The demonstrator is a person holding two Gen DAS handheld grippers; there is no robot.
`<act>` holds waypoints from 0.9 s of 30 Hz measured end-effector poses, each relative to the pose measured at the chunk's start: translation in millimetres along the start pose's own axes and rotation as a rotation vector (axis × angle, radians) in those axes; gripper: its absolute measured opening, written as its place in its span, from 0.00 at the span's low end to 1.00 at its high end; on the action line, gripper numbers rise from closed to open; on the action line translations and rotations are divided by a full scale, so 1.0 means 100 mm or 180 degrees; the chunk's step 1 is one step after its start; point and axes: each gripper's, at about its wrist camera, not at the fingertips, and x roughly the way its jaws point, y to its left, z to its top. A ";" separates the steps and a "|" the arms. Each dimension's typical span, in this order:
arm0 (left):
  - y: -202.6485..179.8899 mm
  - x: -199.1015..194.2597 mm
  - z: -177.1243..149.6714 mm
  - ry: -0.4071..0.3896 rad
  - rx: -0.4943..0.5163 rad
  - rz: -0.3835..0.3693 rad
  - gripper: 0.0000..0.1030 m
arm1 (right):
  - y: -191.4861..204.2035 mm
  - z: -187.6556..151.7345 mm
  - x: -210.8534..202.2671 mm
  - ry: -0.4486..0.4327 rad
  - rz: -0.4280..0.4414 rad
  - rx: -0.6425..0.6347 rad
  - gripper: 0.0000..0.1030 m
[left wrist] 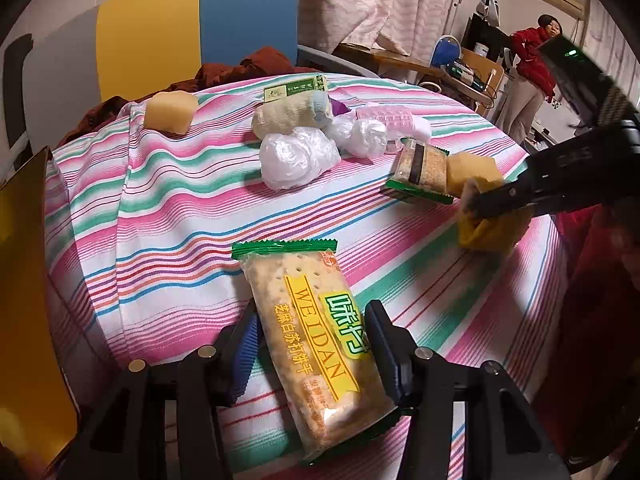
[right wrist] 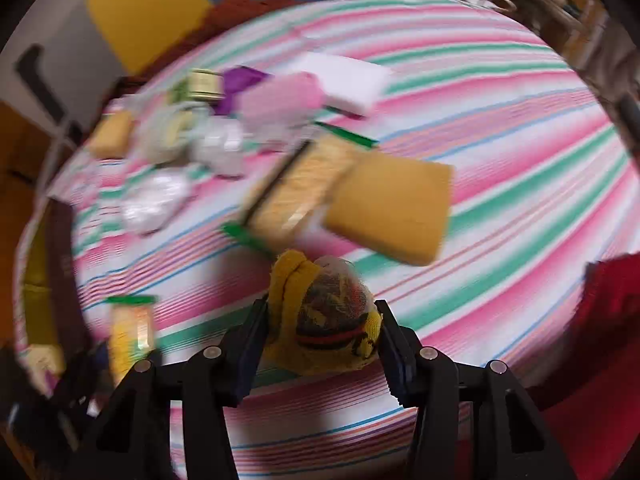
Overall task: Organize objects
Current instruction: 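Grasp the yellow plush toy with the right gripper, then place the biscuit pack with the left gripper while the right gripper places the plush in the tray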
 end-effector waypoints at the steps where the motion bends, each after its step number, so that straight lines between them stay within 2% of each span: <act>1: 0.01 -0.02 -0.01 -0.0003 -0.0012 -0.0006 0.48 | 0.03 -0.03 -0.04 -0.0053 0.0053 -0.0054 0.51; 5: 0.04 -0.11 -0.04 0.0001 -0.0053 -0.0043 0.44 | 0.18 -0.11 -0.22 -0.0262 0.0119 -0.0221 0.51; 8: 0.04 -0.27 -0.06 -0.0089 -0.0048 -0.0071 0.43 | 0.33 -0.11 -0.35 -0.0422 0.0184 -0.0290 0.51; 15: 0.32 -0.90 -0.02 -0.0479 -0.0296 -0.0008 0.43 | 1.01 -0.05 -0.50 -0.0683 0.0493 -0.0589 0.51; 20: 0.74 -1.32 -0.01 -0.0726 -0.0641 0.0212 0.43 | 1.57 -0.09 -0.53 -0.0738 0.0756 -0.0931 0.51; 27: 1.60 -1.68 -0.05 -0.0848 -0.1119 0.0896 0.43 | 2.40 -0.29 -0.43 -0.0604 0.1177 -0.1415 0.51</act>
